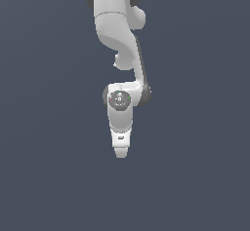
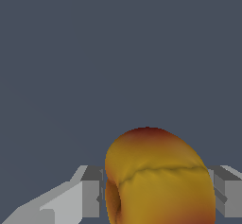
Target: Pick up the object and move it to a goal position.
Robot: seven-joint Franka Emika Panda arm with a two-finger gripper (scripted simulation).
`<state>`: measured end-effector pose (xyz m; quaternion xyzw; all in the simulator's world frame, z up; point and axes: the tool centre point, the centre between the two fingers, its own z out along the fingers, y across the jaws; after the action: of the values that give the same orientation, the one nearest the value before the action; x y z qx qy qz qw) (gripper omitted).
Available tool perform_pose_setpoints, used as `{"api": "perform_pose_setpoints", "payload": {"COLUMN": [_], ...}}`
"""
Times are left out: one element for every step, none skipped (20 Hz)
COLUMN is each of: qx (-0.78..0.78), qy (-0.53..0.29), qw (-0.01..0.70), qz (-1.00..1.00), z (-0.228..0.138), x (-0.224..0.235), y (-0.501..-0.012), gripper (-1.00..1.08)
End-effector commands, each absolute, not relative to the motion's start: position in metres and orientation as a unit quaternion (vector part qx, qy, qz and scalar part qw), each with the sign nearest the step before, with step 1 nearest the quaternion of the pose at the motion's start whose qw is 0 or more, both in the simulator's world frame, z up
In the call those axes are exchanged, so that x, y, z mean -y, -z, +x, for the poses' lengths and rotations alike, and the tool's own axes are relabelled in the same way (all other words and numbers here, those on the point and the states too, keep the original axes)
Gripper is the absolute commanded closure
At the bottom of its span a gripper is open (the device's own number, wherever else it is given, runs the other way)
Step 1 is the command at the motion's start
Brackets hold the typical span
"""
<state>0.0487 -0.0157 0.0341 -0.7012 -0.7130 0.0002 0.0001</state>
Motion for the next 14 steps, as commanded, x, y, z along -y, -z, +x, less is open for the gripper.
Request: {"api": "perform_pose_setpoints", "payload": {"qx": [0.713,0.713,0.713,0.713,0.713,0.713,0.713,0.713,0.713,0.713,0.713,0.713,0.713,0.713], "qy": [0.0,0.0,0.0,0.0,0.0,0.0,0.0,0.0,0.0,0.0,0.0,0.0,0.0,0.0], "qw": [0.0,0.0,0.0,0.0,0.0,0.0,0.0,0.0,0.0,0.0,0.0,0.0,0.0,0.0], "qz": [-0.701,-0.701,-0.701,-0.701,-0.701,-0.701,-0.701,-0.701,-0.701,-0.701,-0.701,-0.701,-0.701,-0.701], "z": [0.049,0.049,0.049,0.049,0.049,0.049,0.049,0.049,0.049,0.049,0.05,0.05,0.051,0.051], "x": [0.016,0.016,0.016,0.016,0.016,0.016,0.016,0.016,0.016,0.016,0.015,0.014,0.013,0.012], "y": [-0.034,-0.034,-0.034,-0.034,-0.034,-0.034,-0.034,-0.034,-0.035,-0.036,-0.038,-0.04,-0.043,-0.047], "gripper": [1.08,1.08,1.08,1.08,1.08,1.08,1.08,1.08,1.08,1.08,1.08,1.08,1.08,1.08]}}
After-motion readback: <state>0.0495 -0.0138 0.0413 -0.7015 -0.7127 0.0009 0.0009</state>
